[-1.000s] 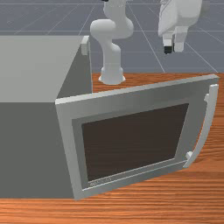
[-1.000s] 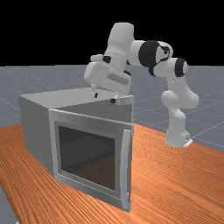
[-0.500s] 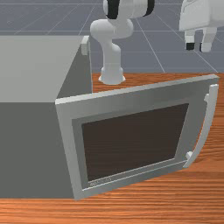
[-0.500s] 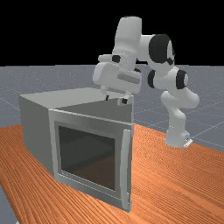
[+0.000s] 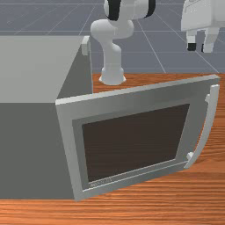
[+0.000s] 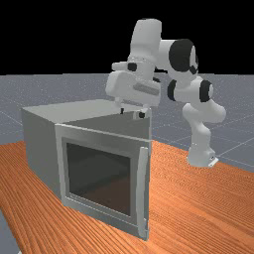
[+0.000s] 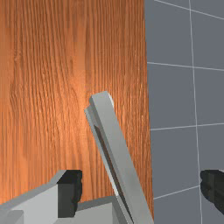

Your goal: Close the microwave

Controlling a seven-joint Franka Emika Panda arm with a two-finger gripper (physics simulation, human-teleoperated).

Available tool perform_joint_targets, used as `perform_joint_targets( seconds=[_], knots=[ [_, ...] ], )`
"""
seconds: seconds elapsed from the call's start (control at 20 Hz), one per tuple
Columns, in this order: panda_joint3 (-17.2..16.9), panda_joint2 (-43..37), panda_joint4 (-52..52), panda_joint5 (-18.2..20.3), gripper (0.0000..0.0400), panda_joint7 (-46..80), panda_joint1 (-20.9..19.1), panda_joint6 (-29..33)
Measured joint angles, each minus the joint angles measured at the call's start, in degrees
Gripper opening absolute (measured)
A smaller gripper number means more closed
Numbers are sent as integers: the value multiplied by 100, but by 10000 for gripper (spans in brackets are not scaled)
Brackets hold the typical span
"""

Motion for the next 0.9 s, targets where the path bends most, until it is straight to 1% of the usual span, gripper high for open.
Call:
perform_joint_targets(
  seconds=[0.1, 0.2, 0.35, 0.45, 0.5, 0.6, 0.65, 0.85, 0.9],
  knots=[
    [0, 0, 0, 0, 400, 0, 0, 0],
    [20, -364, -963, 15, 400, 37, -48, 544],
    [36, -576, -1881, 37, 400, 71, -95, 1143],
    [39, -588, -2059, 42, 400, 77, -105, 1265],
    [55, -150, -1302, 91, 400, 41, -92, 743],
    [57, -416, -2005, 82, 400, 65, -119, 1208],
    [44, -604, -2431, 51, 400, 90, -124, 1557],
    [55, -599, -2638, 71, 400, 94, -144, 1790],
    [110, -992, -3184, 162, 400, 116, -171, 1538]
  ],
)
